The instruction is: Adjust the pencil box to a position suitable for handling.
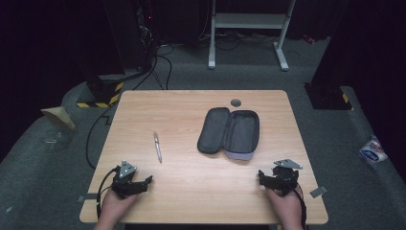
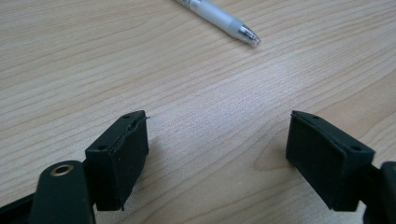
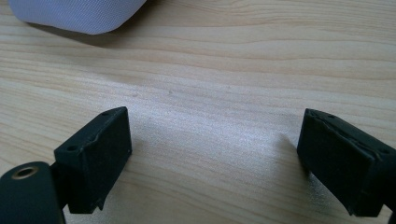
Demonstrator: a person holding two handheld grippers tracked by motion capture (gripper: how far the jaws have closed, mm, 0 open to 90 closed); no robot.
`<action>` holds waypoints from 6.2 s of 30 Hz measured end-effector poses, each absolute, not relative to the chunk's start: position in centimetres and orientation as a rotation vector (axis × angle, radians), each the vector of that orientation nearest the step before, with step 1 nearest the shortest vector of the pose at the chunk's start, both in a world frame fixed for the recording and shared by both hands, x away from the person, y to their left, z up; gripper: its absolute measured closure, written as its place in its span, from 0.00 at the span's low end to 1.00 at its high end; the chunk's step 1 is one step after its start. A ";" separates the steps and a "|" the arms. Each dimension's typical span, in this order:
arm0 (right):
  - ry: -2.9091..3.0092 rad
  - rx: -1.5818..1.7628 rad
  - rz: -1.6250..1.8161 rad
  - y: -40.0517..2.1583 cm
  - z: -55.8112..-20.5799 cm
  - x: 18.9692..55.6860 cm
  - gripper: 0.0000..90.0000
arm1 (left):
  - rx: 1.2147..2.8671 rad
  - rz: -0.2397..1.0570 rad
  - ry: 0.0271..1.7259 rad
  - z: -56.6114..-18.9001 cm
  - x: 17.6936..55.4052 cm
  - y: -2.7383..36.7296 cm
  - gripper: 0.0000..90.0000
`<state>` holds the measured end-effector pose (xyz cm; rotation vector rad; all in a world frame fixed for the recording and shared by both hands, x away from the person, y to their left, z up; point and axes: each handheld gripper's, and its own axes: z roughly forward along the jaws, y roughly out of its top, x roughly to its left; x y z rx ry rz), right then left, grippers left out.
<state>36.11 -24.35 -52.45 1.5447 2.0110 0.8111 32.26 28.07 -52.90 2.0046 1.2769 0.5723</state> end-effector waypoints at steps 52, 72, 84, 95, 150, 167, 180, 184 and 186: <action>2.049 1.416 0.965 -22.7 -50.3 35.5 0.35 | 1.994 0.586 1.311 -52.9 32.6 27.6 0.20; 2.044 1.323 1.084 -20.4 -47.3 37.5 0.45 | 1.994 0.588 1.310 -52.9 32.6 27.6 0.21; 2.100 1.244 1.088 -18.1 -46.6 39.5 0.60 | 1.995 0.589 1.309 -52.9 32.6 27.6 0.21; 2.176 1.248 1.084 -16.9 -48.2 39.7 0.71 | 1.994 0.589 1.309 -52.9 32.5 27.6 0.21; 2.080 1.383 0.973 -19.7 -49.1 42.5 0.57 | 1.994 0.589 1.309 -52.9 32.5 27.6 0.21; 2.056 1.287 1.044 -18.9 -47.8 39.4 0.57 | 1.993 0.590 1.312 -52.9 32.5 27.6 0.21; 2.088 1.384 0.887 -19.8 -48.5 46.7 0.72 | 1.993 0.589 1.290 -52.9 32.2 27.6 0.27; 2.096 1.418 0.903 -19.9 -49.1 46.4 0.84 | 1.980 0.587 1.289 -52.7 32.0 27.5 0.41; 2.101 1.398 0.908 -19.7 -49.1 45.8 0.86 | 1.971 0.557 1.286 -52.6 31.9 27.2 0.48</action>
